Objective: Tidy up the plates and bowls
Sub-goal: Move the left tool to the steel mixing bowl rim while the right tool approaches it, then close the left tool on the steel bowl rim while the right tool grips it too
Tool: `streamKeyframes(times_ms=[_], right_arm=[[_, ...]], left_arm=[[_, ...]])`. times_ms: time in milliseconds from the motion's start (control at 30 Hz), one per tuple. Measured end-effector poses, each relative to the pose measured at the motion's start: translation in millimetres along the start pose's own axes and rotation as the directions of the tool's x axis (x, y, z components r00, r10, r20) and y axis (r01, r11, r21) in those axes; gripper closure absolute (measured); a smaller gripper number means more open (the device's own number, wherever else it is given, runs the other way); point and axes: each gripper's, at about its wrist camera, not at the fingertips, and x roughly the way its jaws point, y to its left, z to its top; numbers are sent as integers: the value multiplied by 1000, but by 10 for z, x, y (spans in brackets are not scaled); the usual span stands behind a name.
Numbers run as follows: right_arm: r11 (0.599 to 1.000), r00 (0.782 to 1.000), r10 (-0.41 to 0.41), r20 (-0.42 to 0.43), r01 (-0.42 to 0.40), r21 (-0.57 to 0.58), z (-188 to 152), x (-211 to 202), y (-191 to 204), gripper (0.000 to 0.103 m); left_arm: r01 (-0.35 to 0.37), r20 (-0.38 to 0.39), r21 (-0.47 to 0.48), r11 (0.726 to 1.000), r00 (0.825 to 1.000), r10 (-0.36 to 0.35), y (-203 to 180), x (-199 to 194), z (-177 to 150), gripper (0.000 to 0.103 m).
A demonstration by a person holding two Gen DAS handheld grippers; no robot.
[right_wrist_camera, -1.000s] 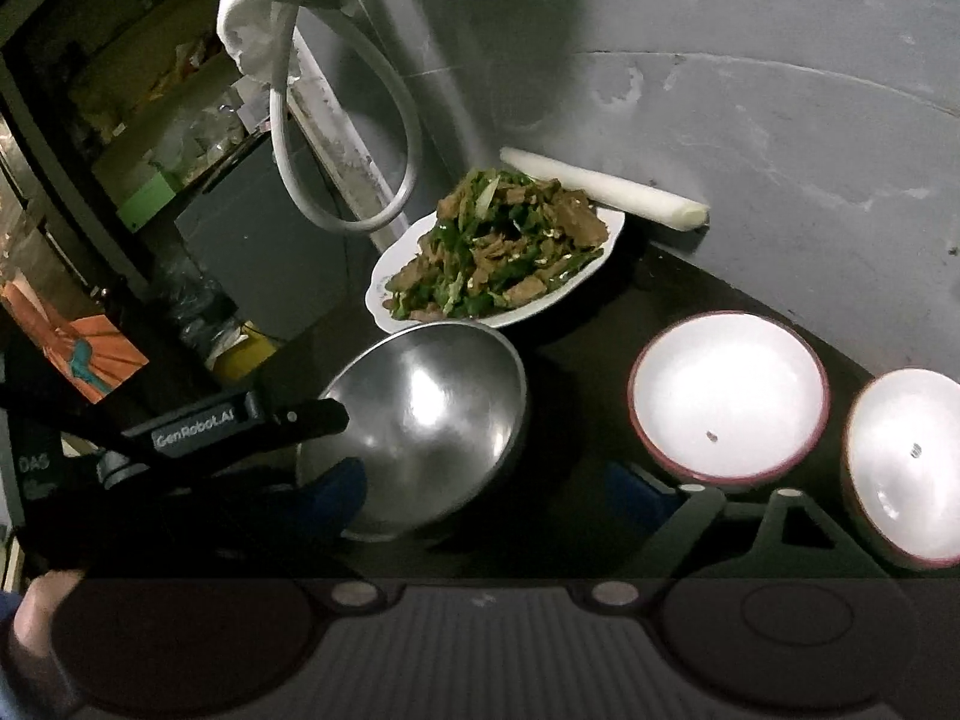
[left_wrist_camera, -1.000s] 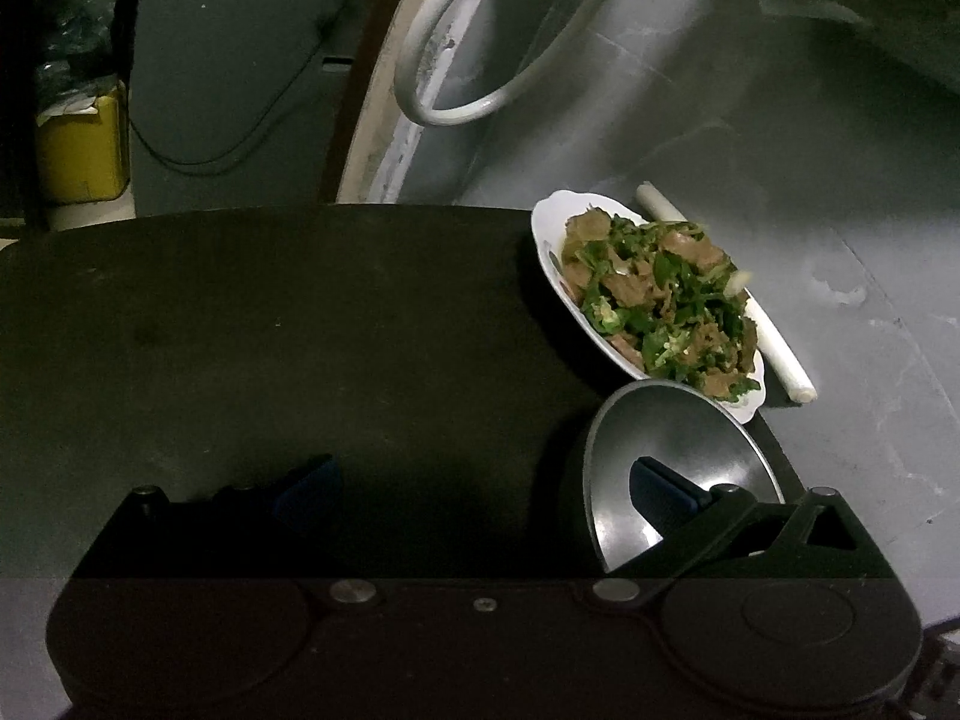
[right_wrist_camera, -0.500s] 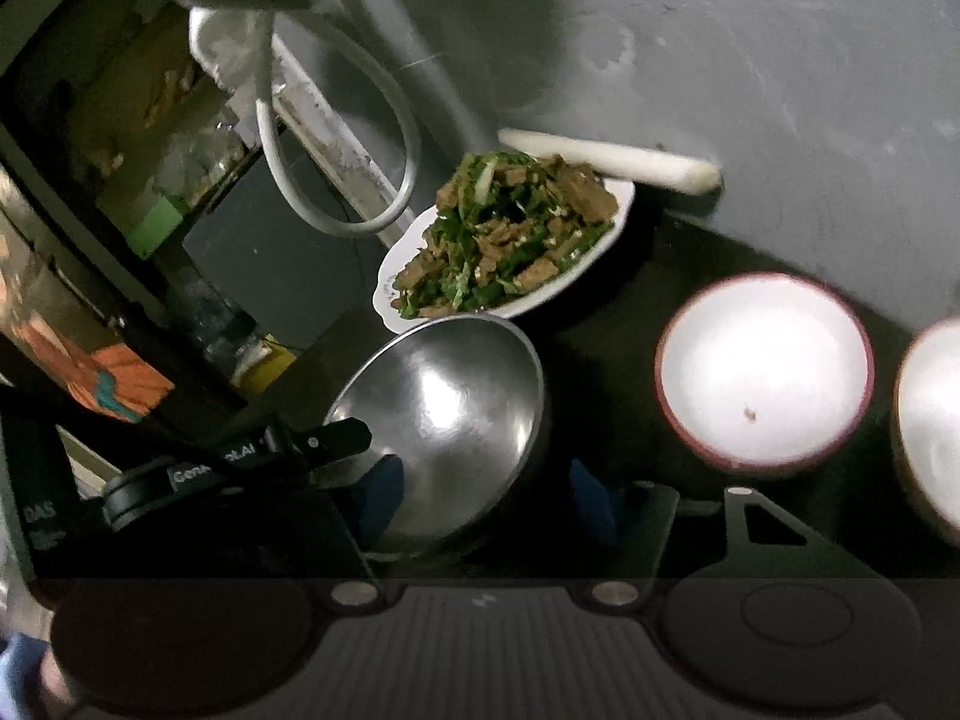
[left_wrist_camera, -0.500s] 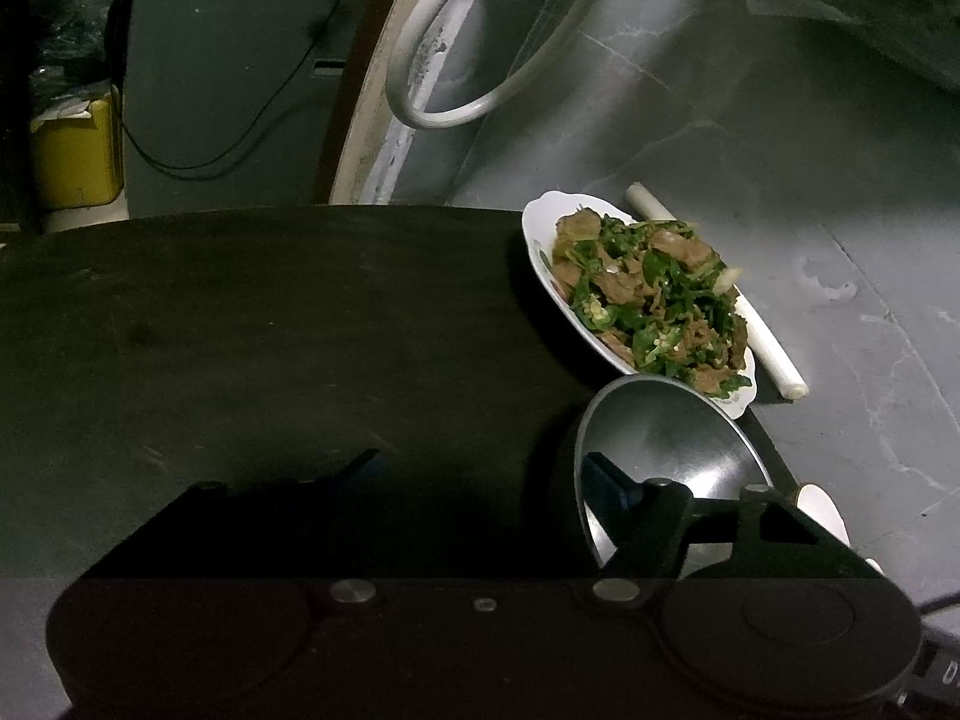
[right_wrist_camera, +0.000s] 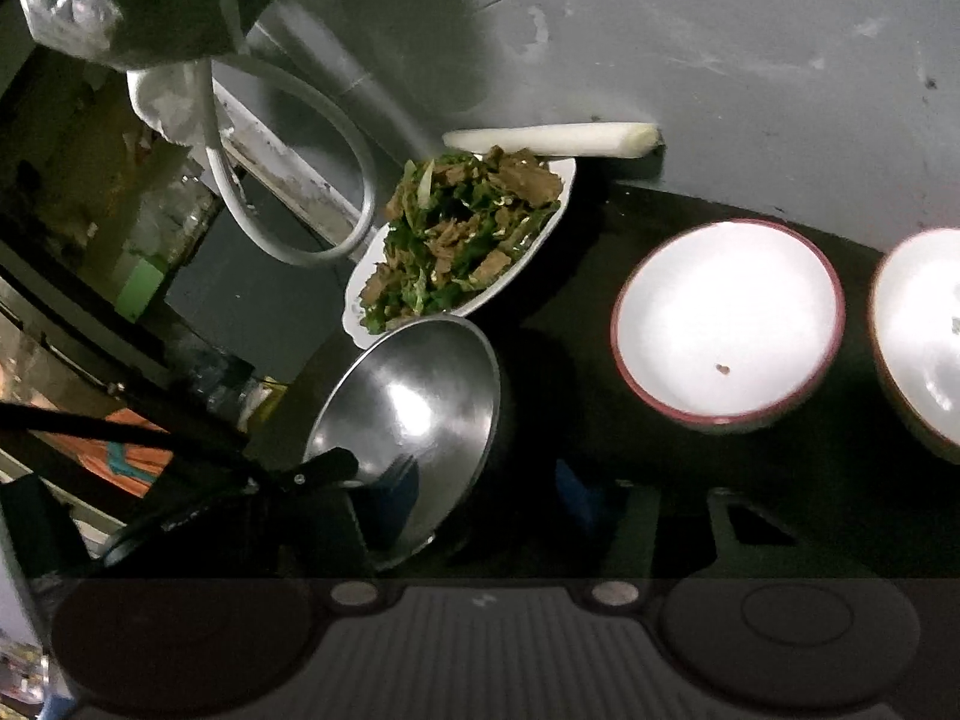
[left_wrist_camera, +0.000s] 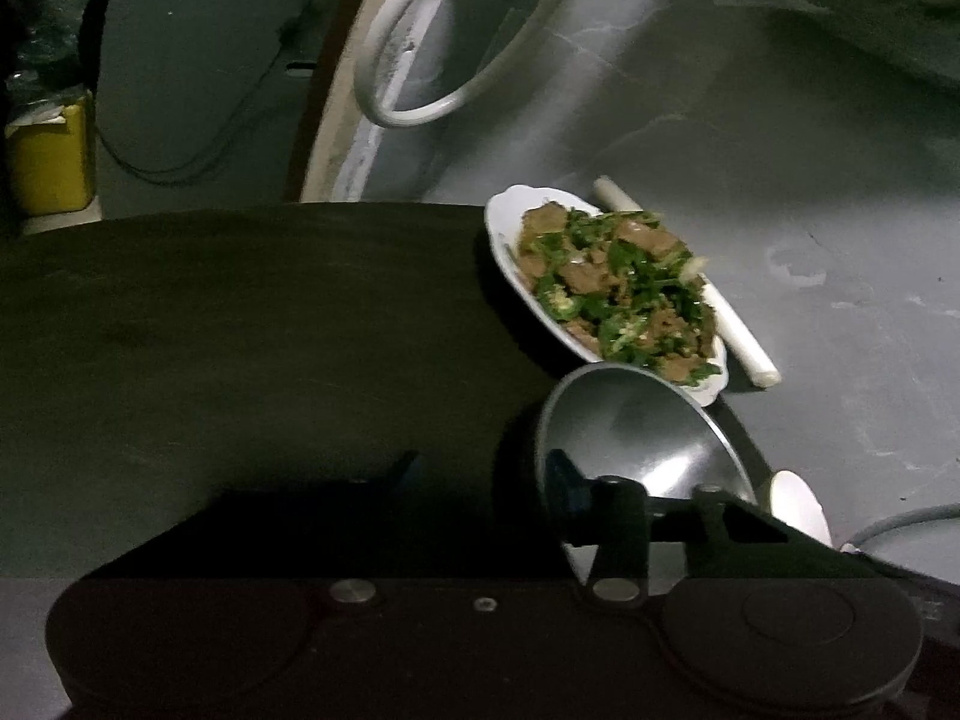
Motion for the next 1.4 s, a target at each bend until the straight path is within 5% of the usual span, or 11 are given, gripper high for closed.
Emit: streamKeyframes(times_ms=[100, 800, 1100, 1400], right_arm=[[1000, 1000, -19, -11, 19, -19, 6, 68, 53, 74], [999, 998, 6, -56, -9, -47, -300, -337, -92, 83], [996, 997, 73, -41, -75, -50, -371, -923, -326, 83], [999, 999, 20, -36, -22, -49, -456, -1687, -891, 83]], left_arm=[[49, 6, 22, 999, 999, -49, -57, -20, -19, 90], [-4, 11, 123, 992, 1000, 3, -412, -706, -507, 90], [24, 29, 165, 986, 999, -29, -992, -1097, -820, 90], [102, -23, 187, 977, 995, -100, -1701, -1156, -1348, 90]])
